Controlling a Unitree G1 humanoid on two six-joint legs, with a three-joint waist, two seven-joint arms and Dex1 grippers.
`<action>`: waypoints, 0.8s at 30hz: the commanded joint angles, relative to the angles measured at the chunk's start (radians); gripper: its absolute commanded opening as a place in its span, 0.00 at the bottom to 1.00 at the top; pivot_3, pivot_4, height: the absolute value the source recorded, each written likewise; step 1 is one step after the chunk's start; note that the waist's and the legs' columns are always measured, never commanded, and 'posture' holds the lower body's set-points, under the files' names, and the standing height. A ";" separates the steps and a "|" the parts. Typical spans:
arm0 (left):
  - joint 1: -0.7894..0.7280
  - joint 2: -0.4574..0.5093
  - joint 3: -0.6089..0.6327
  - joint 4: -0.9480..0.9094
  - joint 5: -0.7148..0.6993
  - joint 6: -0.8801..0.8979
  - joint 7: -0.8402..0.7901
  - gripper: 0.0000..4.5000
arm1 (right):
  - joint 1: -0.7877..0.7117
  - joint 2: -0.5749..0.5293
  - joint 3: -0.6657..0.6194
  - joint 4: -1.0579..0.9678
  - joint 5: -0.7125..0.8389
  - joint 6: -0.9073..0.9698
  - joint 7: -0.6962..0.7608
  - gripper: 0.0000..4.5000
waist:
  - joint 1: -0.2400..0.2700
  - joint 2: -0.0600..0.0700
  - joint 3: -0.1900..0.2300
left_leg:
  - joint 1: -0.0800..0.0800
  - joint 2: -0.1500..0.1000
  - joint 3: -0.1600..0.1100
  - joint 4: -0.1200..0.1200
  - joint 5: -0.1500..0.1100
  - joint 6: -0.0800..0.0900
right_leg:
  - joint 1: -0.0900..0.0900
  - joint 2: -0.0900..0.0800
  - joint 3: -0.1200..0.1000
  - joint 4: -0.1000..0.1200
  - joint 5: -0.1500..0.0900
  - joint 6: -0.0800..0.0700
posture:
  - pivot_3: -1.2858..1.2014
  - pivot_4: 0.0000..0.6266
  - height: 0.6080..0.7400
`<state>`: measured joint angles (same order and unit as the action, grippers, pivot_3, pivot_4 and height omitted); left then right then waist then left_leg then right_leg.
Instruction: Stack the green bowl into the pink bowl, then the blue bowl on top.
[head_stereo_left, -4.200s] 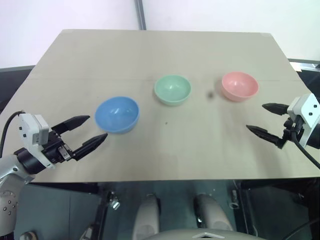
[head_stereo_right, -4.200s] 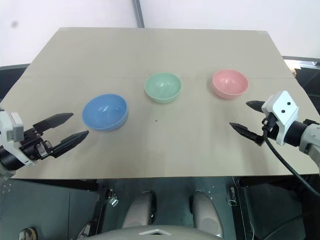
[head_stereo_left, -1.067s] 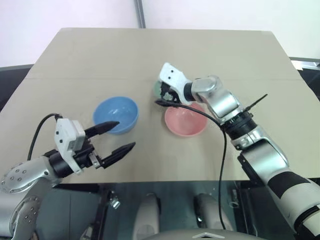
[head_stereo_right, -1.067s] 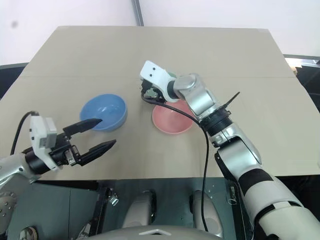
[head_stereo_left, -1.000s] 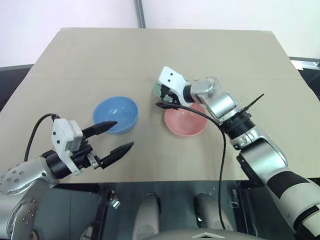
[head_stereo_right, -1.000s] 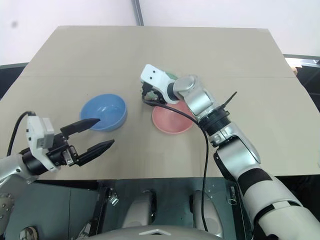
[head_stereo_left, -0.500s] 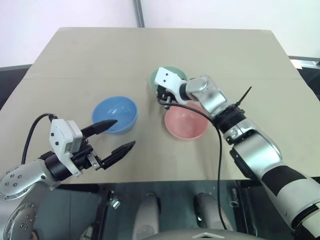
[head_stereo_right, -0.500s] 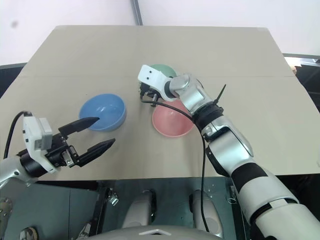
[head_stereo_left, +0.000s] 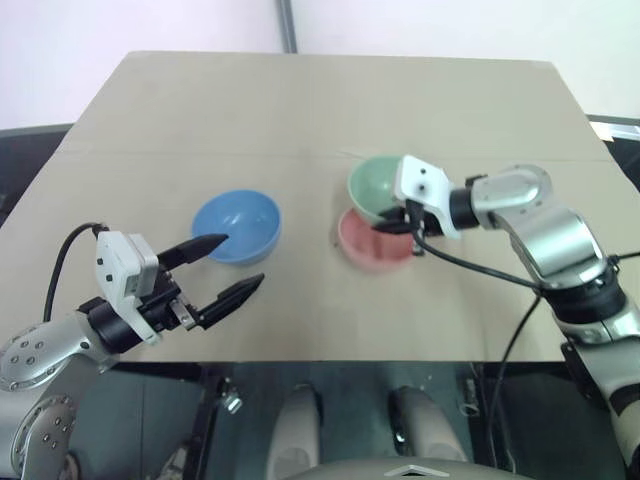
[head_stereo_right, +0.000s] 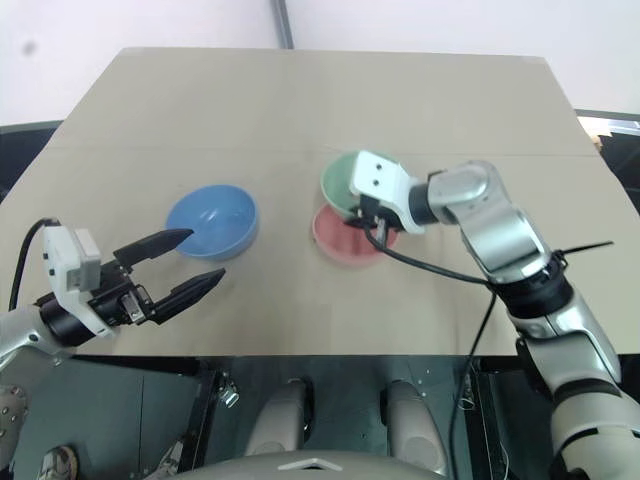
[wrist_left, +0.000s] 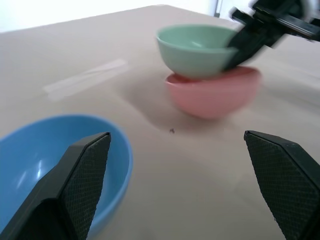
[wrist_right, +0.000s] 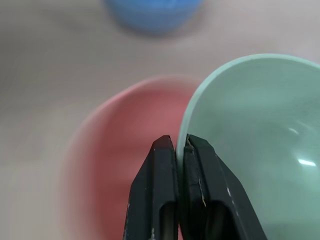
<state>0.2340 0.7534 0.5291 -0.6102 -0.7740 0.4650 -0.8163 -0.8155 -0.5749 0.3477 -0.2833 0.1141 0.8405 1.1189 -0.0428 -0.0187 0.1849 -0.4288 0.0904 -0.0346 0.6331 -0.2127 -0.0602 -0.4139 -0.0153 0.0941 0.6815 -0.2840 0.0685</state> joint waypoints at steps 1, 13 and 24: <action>-0.036 0.020 -0.012 0.014 0.004 -0.017 -0.024 1.00 | 0.014 -0.004 -0.016 -0.135 0.062 0.075 -0.023 0.26 | -0.008 0.000 0.000 | 0.002 0.000 0.000 0.001 0.000 0.000 | 0.000 0.000 0.001 0.002 0.000 0.000 | 0.52 0.24 1.00; -0.112 0.143 -0.020 0.089 0.141 0.012 -0.003 1.00 | 0.043 0.080 -0.229 -0.244 0.250 0.024 -0.149 0.68 | 0.001 -0.001 0.000 | -0.001 0.000 0.000 0.003 0.000 0.000 | 0.000 0.000 0.000 0.003 0.000 0.000 | 0.52 0.24 1.00; -0.232 0.530 -0.285 0.124 0.452 0.052 -0.080 1.00 | 0.293 -0.168 -0.395 -0.435 0.412 0.018 -0.097 0.68 | 0.001 0.001 0.000 | 0.000 -0.001 0.001 0.002 0.000 0.000 | 0.001 -0.001 0.001 -0.001 0.000 0.000 | 0.52 0.24 1.00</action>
<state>0.0833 1.2004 0.4127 -0.4980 -0.4374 0.5571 -0.8910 -0.5667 -0.6814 0.0063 -0.6688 0.5069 0.9024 1.0010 -0.0415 -0.0173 0.1844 -0.4289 0.0898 -0.0333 0.6349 -0.2127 -0.0602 -0.4130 -0.0163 0.0952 0.6815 -0.2840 0.0689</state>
